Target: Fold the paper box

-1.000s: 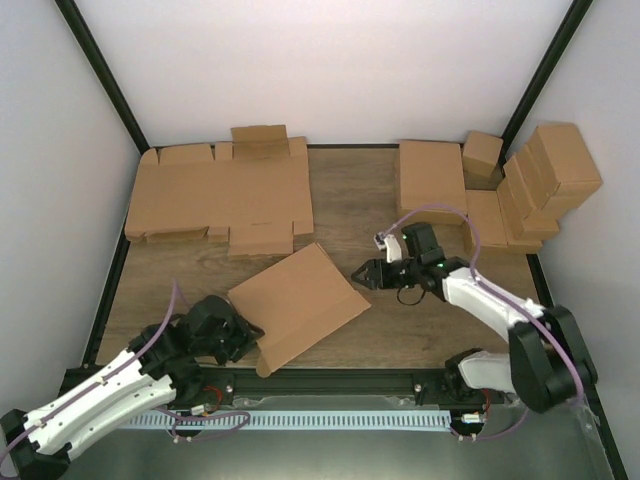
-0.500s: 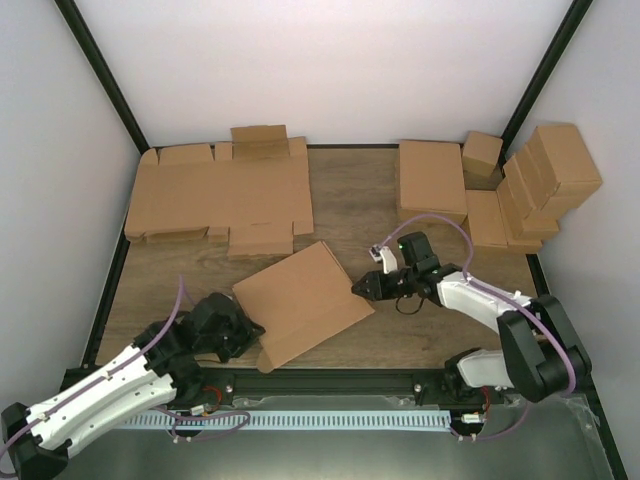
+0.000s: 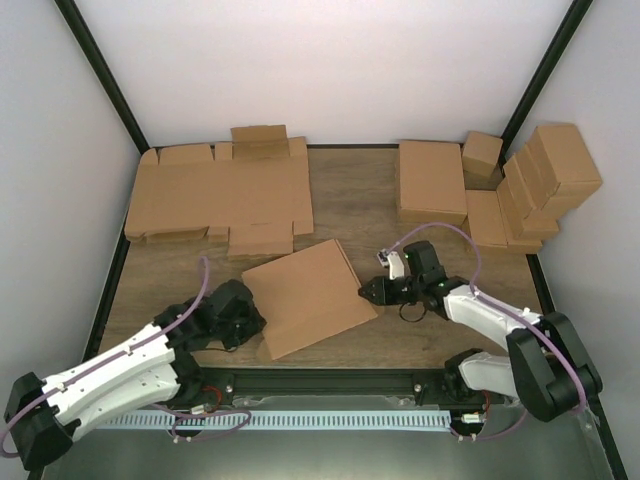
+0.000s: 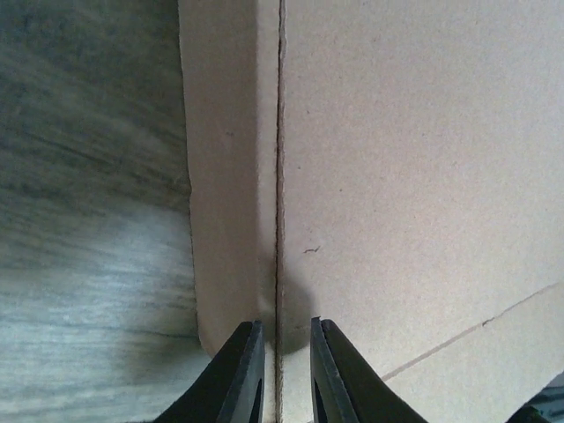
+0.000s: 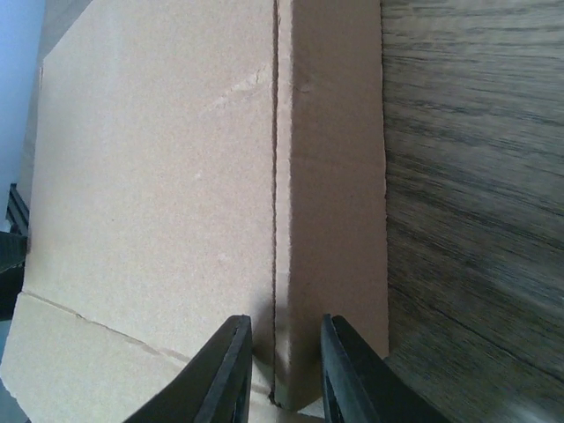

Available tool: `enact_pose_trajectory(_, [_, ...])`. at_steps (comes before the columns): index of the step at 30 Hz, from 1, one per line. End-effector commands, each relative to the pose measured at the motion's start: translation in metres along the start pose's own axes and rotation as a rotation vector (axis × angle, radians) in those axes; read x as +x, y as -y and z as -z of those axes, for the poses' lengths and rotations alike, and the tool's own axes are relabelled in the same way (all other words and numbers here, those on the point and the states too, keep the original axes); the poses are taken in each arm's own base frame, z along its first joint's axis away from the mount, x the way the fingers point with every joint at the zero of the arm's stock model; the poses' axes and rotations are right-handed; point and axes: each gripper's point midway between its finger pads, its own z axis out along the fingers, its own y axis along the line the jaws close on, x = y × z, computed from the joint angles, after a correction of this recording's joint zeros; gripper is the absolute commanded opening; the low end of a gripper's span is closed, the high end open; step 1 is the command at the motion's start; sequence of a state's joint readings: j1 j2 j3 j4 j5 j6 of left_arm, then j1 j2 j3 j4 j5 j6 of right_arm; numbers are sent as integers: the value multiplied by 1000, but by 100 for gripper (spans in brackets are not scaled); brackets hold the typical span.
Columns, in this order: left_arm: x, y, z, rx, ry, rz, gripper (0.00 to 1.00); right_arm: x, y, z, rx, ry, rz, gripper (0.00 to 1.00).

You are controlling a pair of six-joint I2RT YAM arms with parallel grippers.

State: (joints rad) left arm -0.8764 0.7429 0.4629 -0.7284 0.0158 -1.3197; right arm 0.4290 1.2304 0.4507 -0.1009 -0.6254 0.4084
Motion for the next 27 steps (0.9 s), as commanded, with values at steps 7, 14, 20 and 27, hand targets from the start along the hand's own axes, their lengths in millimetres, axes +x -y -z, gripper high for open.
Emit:
enact_pose_trajectory(7, [-30, 42, -3, 3, 103, -224, 17, -6, 1, 20, 89, 65, -51, 24])
enact_pose_trajectory(14, [-38, 55, -9, -105, 84, -393, 21, -14, -1, 27, 112, 106, -90, 27])
enact_pose_trajectory(20, [-52, 53, 7, -158, 156, -438, 38, -24, 1, 34, 145, 156, -90, 30])
enact_pose_trajectory(27, [-54, 43, 25, -182, 173, -450, 60, -31, 0, 41, 174, 178, -77, 34])
